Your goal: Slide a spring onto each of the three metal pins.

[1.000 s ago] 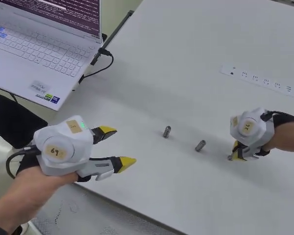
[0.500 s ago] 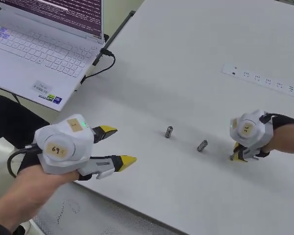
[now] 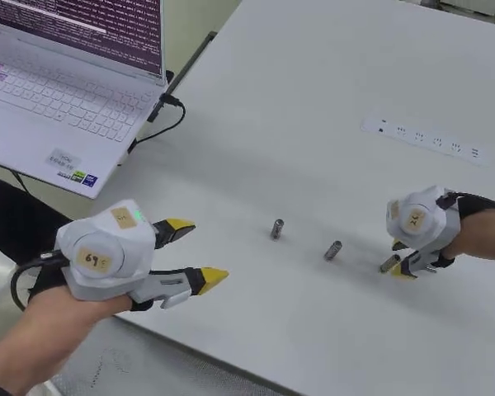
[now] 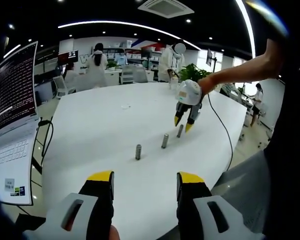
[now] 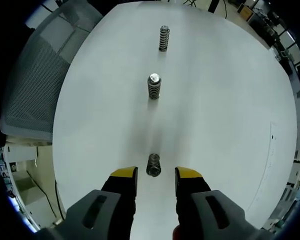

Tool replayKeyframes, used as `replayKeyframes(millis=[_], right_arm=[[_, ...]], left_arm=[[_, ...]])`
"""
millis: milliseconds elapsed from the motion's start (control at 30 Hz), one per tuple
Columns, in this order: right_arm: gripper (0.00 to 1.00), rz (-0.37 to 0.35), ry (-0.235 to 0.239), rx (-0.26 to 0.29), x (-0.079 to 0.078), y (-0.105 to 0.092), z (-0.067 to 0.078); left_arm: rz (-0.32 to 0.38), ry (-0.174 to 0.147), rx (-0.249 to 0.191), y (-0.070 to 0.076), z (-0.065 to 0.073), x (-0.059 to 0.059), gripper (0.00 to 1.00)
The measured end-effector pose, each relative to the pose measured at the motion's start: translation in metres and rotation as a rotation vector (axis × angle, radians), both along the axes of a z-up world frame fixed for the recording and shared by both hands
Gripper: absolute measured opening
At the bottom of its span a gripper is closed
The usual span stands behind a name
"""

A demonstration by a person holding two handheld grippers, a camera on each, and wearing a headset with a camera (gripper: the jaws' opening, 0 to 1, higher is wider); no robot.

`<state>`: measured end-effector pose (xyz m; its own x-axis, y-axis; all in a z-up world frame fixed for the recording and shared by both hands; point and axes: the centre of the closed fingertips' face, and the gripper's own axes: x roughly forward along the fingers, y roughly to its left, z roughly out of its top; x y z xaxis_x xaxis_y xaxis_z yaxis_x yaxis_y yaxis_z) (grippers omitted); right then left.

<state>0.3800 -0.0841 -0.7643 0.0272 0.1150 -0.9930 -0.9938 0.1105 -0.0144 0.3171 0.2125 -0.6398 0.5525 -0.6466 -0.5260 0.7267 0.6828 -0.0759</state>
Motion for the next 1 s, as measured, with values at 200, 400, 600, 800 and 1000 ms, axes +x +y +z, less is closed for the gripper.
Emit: replayKeyframes(millis=[200,400,600,800,1000], right_arm=[[0.3,-0.034,-0.033,0.002,-0.003,-0.007,0.009],[0.32,-0.145,-0.076,0.059,-0.005,-0.014,0.018],[0.34,-0.25,-0.095,0.137,-0.015,-0.019,0.022],[0.35,-0.411,-0.128,0.232,-0.022,-0.019,0.019],[0.36,-0.491,-0.214,0.323,-0.027,-0.014,0.024]], left_arm=[[-0.015,-0.004,0.006,-0.002,0.0,-0.002,0.45],[-0.024,-0.01,0.007,-0.004,0.002,-0.004,0.45],[-0.028,-0.017,0.007,-0.005,0.005,-0.005,0.45],[-0.042,-0.023,0.012,-0.008,0.007,-0.008,0.45],[-0.041,-0.028,0.013,-0.007,0.009,-0.012,0.45]])
